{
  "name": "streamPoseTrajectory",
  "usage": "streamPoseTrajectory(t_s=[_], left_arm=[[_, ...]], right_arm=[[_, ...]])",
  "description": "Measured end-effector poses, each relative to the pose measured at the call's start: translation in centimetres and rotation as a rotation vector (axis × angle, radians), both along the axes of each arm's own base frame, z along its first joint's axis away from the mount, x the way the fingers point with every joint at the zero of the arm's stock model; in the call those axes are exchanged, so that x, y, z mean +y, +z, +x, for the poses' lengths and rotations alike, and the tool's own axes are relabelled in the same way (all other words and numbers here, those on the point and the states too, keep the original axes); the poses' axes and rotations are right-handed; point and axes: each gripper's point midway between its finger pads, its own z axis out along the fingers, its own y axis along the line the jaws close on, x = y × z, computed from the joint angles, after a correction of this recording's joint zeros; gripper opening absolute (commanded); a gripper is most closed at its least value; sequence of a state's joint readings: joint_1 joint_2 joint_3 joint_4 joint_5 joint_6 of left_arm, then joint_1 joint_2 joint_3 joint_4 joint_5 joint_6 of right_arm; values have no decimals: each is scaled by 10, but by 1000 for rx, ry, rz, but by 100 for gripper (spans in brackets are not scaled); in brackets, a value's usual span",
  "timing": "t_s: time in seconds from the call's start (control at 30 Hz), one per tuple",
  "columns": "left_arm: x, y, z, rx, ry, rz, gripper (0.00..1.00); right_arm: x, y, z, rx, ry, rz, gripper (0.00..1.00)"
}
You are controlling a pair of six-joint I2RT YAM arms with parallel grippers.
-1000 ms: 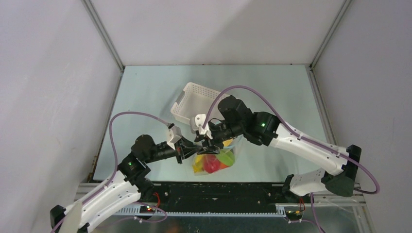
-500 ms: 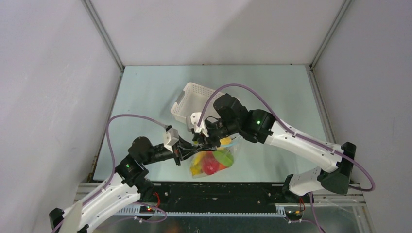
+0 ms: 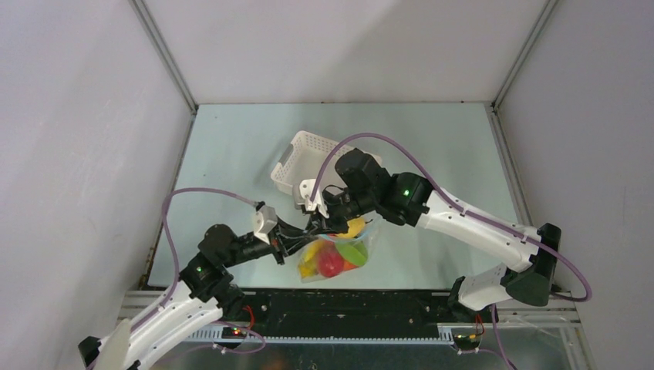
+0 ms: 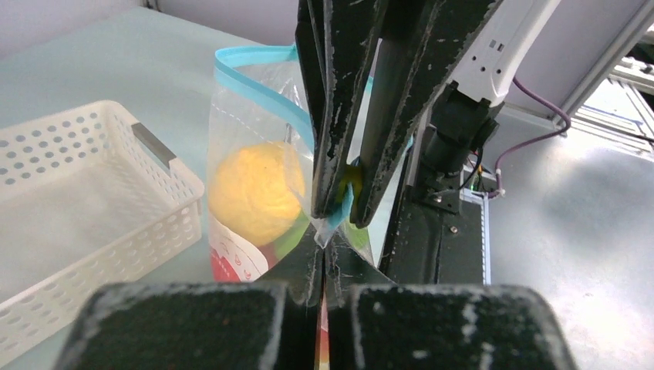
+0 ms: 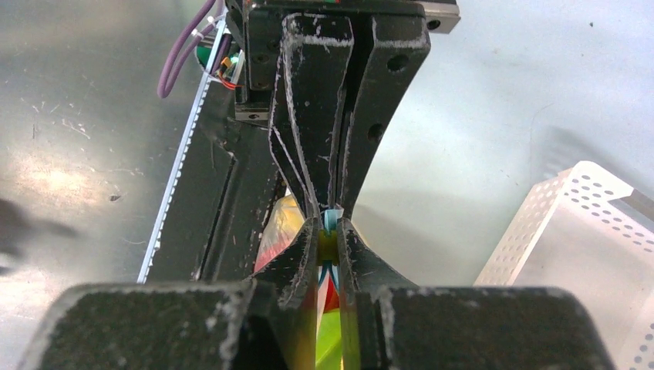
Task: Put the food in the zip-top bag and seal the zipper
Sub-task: Zip the zipper food storage bag at the center of the board.
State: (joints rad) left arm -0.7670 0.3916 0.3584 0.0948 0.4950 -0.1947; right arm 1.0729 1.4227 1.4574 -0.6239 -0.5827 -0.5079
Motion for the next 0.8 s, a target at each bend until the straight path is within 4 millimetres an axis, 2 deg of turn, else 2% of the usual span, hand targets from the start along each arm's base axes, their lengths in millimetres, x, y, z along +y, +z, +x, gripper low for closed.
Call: streamPoseTrajectory(t_s=[0.17,0.37,0.6,0.8], left_arm=[[5,3,4,14,51,-31,0],[5,2,7,34,66,-39,0],[0,-5,5,55,35,-14,0],[10,9,4,18,72,-63,0]], right_arm=[[-2,1,2,5,-1,2,12],[-4,0,3,14,-7,-6,3],[-8,-6,0,32,-9,-36,5],[-5,-7,0,35,-10,-37,5]])
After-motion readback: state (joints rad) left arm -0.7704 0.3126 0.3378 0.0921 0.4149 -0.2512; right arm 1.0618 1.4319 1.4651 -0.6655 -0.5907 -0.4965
